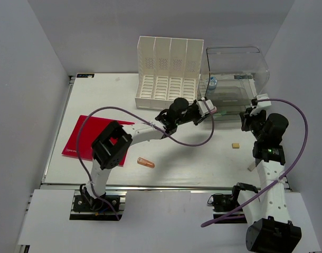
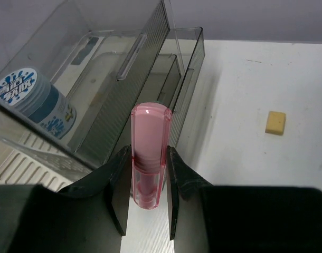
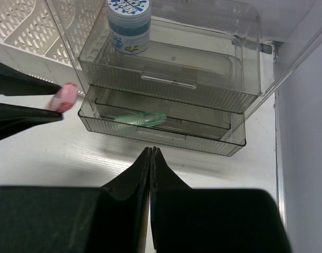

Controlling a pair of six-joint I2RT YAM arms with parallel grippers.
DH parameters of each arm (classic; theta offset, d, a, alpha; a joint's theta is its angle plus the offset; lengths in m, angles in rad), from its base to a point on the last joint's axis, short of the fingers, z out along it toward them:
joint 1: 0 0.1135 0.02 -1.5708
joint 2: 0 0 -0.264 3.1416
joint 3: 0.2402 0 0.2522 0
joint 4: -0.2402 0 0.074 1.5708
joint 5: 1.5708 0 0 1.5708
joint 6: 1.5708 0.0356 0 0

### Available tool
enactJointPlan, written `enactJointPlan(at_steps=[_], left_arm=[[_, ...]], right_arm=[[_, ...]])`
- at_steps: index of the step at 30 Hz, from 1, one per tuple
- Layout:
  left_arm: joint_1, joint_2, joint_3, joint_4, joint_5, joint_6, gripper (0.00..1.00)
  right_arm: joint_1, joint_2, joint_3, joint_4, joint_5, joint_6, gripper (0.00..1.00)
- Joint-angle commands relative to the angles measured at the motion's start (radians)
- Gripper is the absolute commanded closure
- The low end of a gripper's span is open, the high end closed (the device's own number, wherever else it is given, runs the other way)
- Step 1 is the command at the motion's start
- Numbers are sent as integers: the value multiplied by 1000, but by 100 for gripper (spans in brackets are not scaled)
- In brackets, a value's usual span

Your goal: Organize the desk

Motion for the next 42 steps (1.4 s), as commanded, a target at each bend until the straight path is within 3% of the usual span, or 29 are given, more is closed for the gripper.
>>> enactJointPlan(at_steps=[1, 9, 26, 29, 33, 42], left_arm=[[-3, 31, 77, 198, 8, -3, 96], [-13, 147, 149, 321, -72, -2, 92], [-13, 263, 229, 300, -124, -3, 80], [-13, 265, 235, 292, -132, -11, 68], [-22, 263, 240, 269, -141, -14, 59], [-22, 265, 263, 228, -152, -11, 53]], right_arm=[[-5, -6, -2, 42, 4, 12, 100], [-15, -9, -4, 41, 0, 4, 100], [-23, -19, -5, 41, -13, 8, 100], [-26, -21, -5, 42, -19, 10, 100], [-32, -27, -8, 41, -19, 10, 100], [-44, -32, -11, 41, -31, 13, 100]])
